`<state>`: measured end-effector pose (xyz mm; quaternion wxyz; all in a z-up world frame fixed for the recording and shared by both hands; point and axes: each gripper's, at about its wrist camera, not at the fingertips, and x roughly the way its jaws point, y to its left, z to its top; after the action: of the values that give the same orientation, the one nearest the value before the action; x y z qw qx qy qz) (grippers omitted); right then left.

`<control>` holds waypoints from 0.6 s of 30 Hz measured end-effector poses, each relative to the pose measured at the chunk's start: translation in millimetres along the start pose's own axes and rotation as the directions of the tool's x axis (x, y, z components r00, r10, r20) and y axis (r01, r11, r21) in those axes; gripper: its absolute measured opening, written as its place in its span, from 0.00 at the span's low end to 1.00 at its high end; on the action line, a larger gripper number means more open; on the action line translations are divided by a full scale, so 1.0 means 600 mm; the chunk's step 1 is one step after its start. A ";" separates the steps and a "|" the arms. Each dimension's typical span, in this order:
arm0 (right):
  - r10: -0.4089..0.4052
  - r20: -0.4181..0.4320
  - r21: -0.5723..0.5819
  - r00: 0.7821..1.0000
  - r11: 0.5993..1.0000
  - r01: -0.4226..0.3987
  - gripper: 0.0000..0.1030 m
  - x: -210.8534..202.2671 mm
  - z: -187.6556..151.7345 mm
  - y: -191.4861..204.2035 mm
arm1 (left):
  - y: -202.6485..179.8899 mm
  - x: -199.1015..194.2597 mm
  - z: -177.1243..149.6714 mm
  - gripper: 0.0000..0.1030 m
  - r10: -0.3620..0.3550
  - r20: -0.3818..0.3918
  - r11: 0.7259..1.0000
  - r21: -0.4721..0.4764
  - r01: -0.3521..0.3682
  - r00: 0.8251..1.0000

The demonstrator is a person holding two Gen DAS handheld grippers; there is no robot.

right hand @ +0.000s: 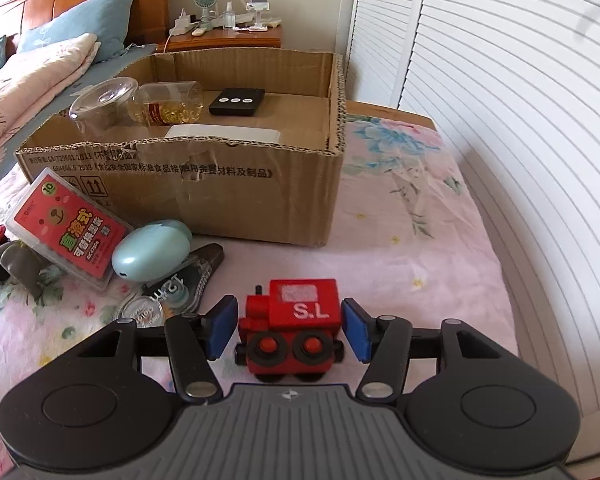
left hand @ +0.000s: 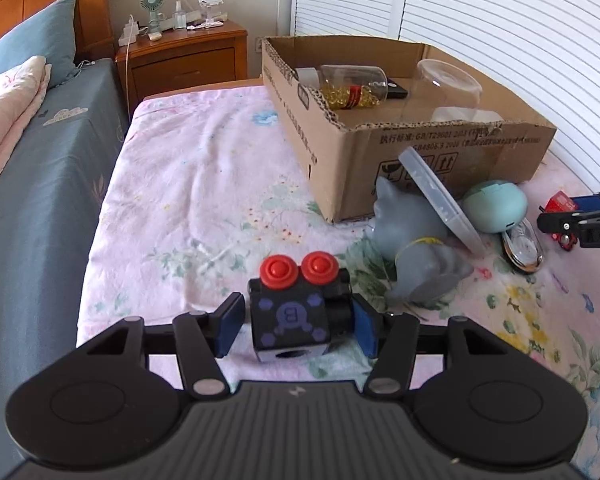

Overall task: Organize rigid objects
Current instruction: 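Hold the black cube with the left tool while the right tool grasps the red S.L toy car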

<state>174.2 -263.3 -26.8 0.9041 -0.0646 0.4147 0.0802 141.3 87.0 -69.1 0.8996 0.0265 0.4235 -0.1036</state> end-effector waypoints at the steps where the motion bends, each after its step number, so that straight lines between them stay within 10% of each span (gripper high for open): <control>1: -0.004 -0.004 -0.004 1.000 1.000 0.004 0.61 0.004 0.001 0.002 | -0.001 0.002 0.001 0.55 0.001 0.001 1.000 0.002 -0.001 1.000; 18: -0.005 -0.010 -0.080 1.000 0.997 0.004 0.55 -0.029 0.005 0.006 | -0.001 -0.029 0.015 0.52 -0.030 -0.033 0.998 0.047 0.032 0.999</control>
<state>164.3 -260.7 -11.8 0.8989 -0.1019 0.4154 0.0945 137.3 88.0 -49.9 0.8900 0.0431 0.4357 -0.1273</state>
